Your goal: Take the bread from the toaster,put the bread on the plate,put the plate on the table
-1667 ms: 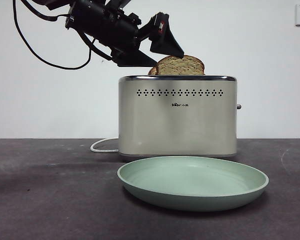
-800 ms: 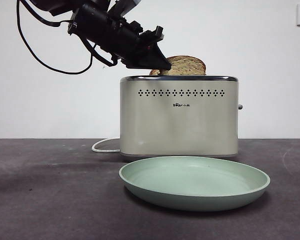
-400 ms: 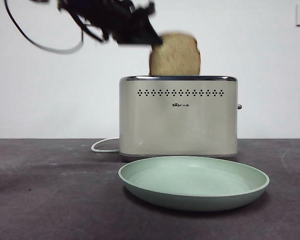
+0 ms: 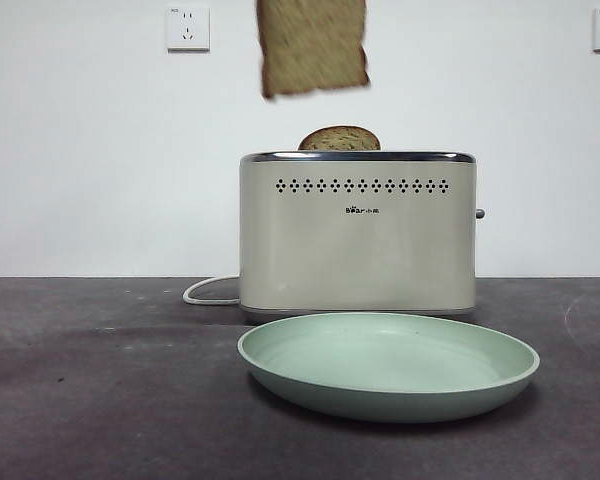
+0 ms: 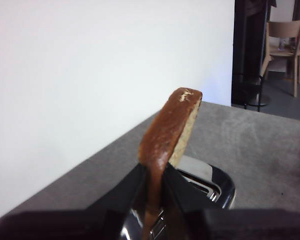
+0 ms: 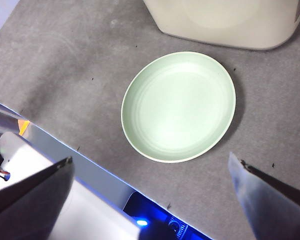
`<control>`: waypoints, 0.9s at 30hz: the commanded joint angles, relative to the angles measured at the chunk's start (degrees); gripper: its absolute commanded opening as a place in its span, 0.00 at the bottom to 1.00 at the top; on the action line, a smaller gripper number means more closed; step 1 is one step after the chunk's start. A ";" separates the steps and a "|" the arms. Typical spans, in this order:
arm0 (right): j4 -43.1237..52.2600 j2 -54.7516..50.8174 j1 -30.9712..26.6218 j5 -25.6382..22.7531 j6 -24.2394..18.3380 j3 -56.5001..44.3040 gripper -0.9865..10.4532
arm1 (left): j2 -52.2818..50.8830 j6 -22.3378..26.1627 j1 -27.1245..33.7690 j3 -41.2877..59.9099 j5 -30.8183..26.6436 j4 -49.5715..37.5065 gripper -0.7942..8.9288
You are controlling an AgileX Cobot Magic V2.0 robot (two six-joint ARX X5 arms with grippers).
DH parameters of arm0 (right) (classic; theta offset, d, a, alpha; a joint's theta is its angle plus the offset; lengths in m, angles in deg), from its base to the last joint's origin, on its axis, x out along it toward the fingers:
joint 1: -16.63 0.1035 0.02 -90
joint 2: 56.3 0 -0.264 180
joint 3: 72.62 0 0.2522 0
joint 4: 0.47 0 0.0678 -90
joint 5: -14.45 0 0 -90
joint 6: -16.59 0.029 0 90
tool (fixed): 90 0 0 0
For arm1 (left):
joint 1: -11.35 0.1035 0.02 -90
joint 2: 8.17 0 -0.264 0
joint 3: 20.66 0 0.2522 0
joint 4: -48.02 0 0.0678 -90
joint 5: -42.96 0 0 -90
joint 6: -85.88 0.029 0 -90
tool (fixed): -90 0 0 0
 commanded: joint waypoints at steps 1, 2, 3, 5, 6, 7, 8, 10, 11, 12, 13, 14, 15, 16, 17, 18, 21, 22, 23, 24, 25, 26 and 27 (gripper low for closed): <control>0.07 -0.04 0.13 -0.07 0.15 -0.07 0.58 | -5.57 -4.17 0.76 -0.09 -3.30 5.27 0.07; 0.07 -0.04 0.13 -0.09 0.15 -0.07 0.58 | -7.28 -5.42 1.31 -0.09 -3.37 7.61 0.07; 0.07 -0.04 0.13 -0.09 0.15 -0.07 0.58 | -9.46 -6.47 2.14 -0.09 -3.34 10.80 0.07; 0.09 -0.04 0.13 -0.22 0.15 -0.07 0.58 | -12.70 -7.28 3.65 -0.09 -3.37 15.47 0.07; 0.11 -0.04 0.13 -0.31 0.15 -0.07 0.58 | -14.25 -7.52 4.52 -0.09 -3.50 17.73 0.07; 0.11 -0.04 0.13 -0.31 0.17 -0.07 0.58 | -15.52 -7.63 5.33 -0.07 -4.20 19.76 0.07; 0.11 -0.04 0.13 -0.31 0.17 -0.07 0.58 | -16.83 -7.65 6.12 -0.07 -5.16 22.01 0.07; 0.13 -0.04 0.13 -0.31 0.20 -0.07 0.58 | -19.63 -7.63 7.98 0.04 -7.52 26.91 0.07; 0.15 -0.04 0.13 -0.31 0.20 -0.07 0.58 | -20.98 -7.61 8.92 0.22 -8.17 29.03 0.07; 0.17 -0.02 0.13 -0.33 0.20 -0.07 0.58 | -22.49 -7.61 9.68 0.57 -8.26 30.75 0.07; 0.22 -0.02 0.13 -0.39 0.20 -0.07 0.58 | -23.80 -7.61 10.21 1.05 -8.37 31.89 0.07; 0.31 -0.02 0.13 -0.55 0.20 -0.07 0.58 | -25.53 -7.63 10.64 1.92 -8.48 32.81 0.07; 0.52 0.09 0.13 -0.85 0.24 -0.07 0.58 | -27.52 -7.96 10.88 3.10 -8.50 33.48 0.07; 0.74 0.20 0.13 -1.57 0.50 -0.07 0.58 | -29.24 -8.70 10.97 4.28 -8.50 34.03 0.07; 1.14 0.44 0.13 -2.40 0.79 -0.07 0.58 | -31.30 -9.38 10.99 5.95 -8.48 34.36 0.07; 1.51 0.87 0.13 -3.34 0.90 -0.07 0.58 | -33.44 -10.51 10.99 7.91 -8.35 34.42 0.07; 1.88 2.60 0.13 -4.81 2.19 -0.07 0.58 | -40.11 -13.31 10.99 14.25 -7.17 34.62 0.07; 1.92 3.50 0.13 -4.81 2.34 -0.07 0.58 | -42.60 -14.56 10.99 16.68 -6.88 34.71 0.07; 1.99 4.37 0.13 -4.76 2.34 -0.07 0.58 | -44.83 -15.78 10.99 18.67 -6.56 35.12 0.07; 2.21 5.75 0.13 -4.76 2.32 -0.07 0.58 | -47.69 -17.05 10.99 21.18 -5.68 35.69 0.07; 2.54 6.93 0.13 -4.79 2.32 -0.07 0.58 | -49.72 -17.94 10.99 22.84 -5.22 36.35 0.07; 3.04 8.37 0.13 -4.79 2.32 -0.07 0.58 | -51.98 -18.73 10.97 24.44 -5.16 37.51 0.07; 3.61 9.62 0.13 -4.79 2.34 -0.07 0.58 | -53.72 -19.26 10.99 25.46 -5.29 38.95 0.07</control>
